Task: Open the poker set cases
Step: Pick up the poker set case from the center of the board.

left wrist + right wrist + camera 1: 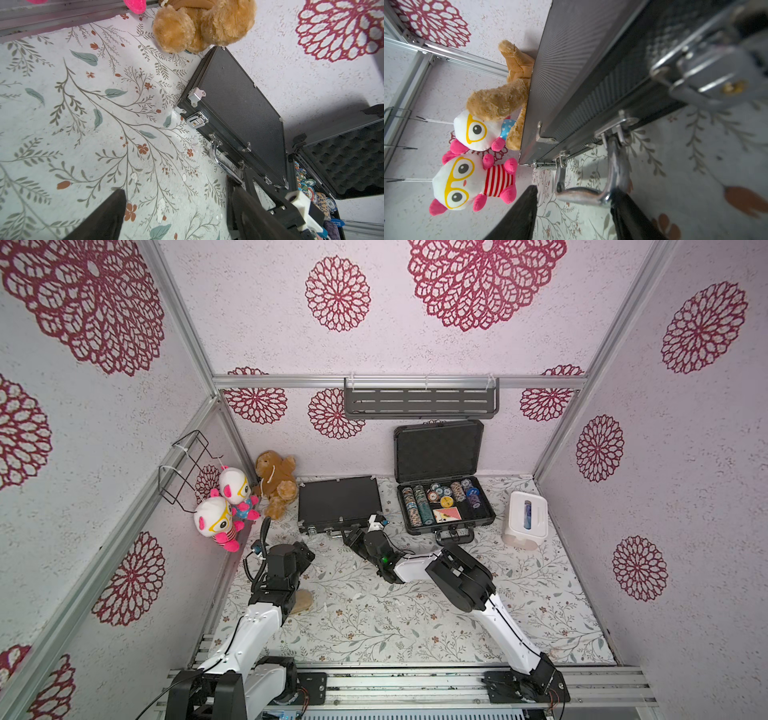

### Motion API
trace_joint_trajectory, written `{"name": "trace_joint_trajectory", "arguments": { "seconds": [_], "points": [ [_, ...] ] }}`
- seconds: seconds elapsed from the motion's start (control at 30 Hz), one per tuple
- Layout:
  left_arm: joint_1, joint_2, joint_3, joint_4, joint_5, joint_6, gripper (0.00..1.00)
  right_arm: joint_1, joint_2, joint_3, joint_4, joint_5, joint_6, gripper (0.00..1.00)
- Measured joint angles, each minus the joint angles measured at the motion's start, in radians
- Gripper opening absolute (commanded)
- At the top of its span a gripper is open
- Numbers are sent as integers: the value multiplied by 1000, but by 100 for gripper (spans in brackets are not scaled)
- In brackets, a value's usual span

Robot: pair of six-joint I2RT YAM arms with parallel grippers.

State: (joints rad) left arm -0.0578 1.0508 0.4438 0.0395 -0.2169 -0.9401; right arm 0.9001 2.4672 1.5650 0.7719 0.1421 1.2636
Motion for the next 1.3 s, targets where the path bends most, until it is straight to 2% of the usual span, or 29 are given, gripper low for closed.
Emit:
{"name": "trace_joint_trajectory", "arguments": {
  "seconds": [0.13,0.37,0.6,1.2,1.3],
  "points": [
    [0,-13,-1,1,-1,-2,85,0,6,9,-6,27,60,56],
    [0,-11,-2,0,-9,-13,86,0,27,40,-47,93,184,40],
    [25,6,-2,-25,-16,-29,87,8,41,70,-76,151,268,32],
    [53,-61,-42,-45,-21,-60,88,41,76,142,-127,258,418,25],
    [63,-61,-45,-50,-16,-61,88,44,76,143,-134,269,441,15]
  ]
}}
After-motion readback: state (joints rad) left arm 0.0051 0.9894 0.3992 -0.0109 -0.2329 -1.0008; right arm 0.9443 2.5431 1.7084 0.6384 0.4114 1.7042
